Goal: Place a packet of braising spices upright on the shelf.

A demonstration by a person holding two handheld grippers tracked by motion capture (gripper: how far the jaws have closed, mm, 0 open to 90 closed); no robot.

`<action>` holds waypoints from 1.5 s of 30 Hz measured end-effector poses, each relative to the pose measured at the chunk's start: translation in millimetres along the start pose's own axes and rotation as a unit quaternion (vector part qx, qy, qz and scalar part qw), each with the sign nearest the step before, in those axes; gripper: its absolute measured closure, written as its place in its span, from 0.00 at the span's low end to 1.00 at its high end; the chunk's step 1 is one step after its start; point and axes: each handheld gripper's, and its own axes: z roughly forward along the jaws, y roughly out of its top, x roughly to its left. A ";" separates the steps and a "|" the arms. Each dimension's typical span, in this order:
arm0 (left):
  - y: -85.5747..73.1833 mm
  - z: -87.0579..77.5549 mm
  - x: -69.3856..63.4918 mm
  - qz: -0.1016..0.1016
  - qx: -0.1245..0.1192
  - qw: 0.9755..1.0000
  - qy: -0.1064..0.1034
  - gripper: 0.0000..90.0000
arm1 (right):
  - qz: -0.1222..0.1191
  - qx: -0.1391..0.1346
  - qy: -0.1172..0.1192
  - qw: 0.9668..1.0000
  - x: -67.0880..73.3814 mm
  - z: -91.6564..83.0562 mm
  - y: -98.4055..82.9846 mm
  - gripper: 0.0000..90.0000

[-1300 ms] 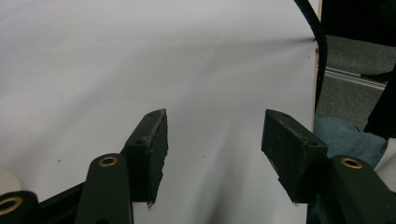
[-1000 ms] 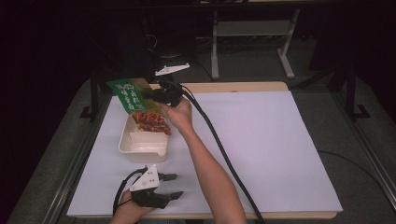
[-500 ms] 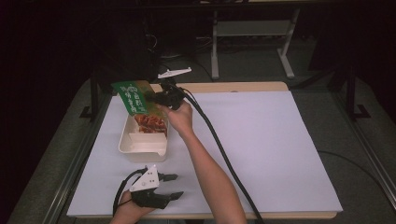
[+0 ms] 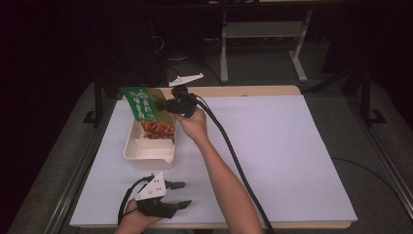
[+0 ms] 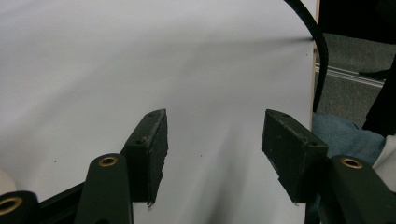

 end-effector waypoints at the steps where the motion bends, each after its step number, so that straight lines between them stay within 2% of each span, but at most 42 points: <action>1: 0.1 0.3 0.0 0.000 0.000 1.000 0.000 0.45 | -0.002 0.000 -0.003 1.000 0.4 -0.4 -0.1 1.00; 5: 0.4 0.8 -0.4 0.001 0.000 1.000 -0.001 0.44 | -0.011 0.005 -0.013 1.000 2.4 0.4 1.3 0.99; 10: 0.1 0.9 0.3 -0.001 0.000 1.000 -0.001 0.43 | -0.006 0.007 -0.017 1.000 1.0 -2.1 1.6 0.97; 14: 0.3 0.4 0.7 -0.003 0.000 1.000 0.001 0.43 | -0.011 0.018 -0.030 0.999 1.0 -5.2 2.2 0.90; 15: 0.5 0.3 0.4 -0.005 -0.002 1.000 0.001 0.42 | -0.014 0.023 -0.040 0.999 2.3 -7.1 2.5 0.85; 21: 0.6 0.8 0.4 -0.005 0.000 1.000 0.003 0.41 | -0.020 0.033 -0.045 0.998 5.5 -11.7 3.7 0.80; 24: 0.3 0.0 1.3 -0.004 0.000 1.000 0.005 0.41 | -0.024 0.035 -0.048 0.998 6.1 -14.9 3.9 0.82; 28: 0.4 -0.4 1.8 -0.005 0.000 1.000 0.007 0.41 | -0.027 0.038 -0.052 0.998 6.6 -16.7 3.2 0.98; 33: 0.1 -0.5 2.1 -0.005 0.000 1.000 0.007 0.41 | -0.024 0.035 -0.052 0.998 4.8 -17.0 2.1 0.99; 35: 0.1 -0.6 2.3 -0.004 0.000 1.000 0.006 0.41 | -0.024 0.040 -0.054 0.997 4.4 -19.0 2.8 0.96; 37: 0.1 -0.6 2.4 -0.005 0.000 1.000 0.007 0.41 | -0.024 0.042 -0.056 0.997 5.1 -21.9 2.9 0.88; 45: 0.1 -0.1 3.3 -0.006 0.003 1.000 0.010 0.39 | -0.022 0.043 -0.050 0.998 5.0 -37.2 3.0 0.76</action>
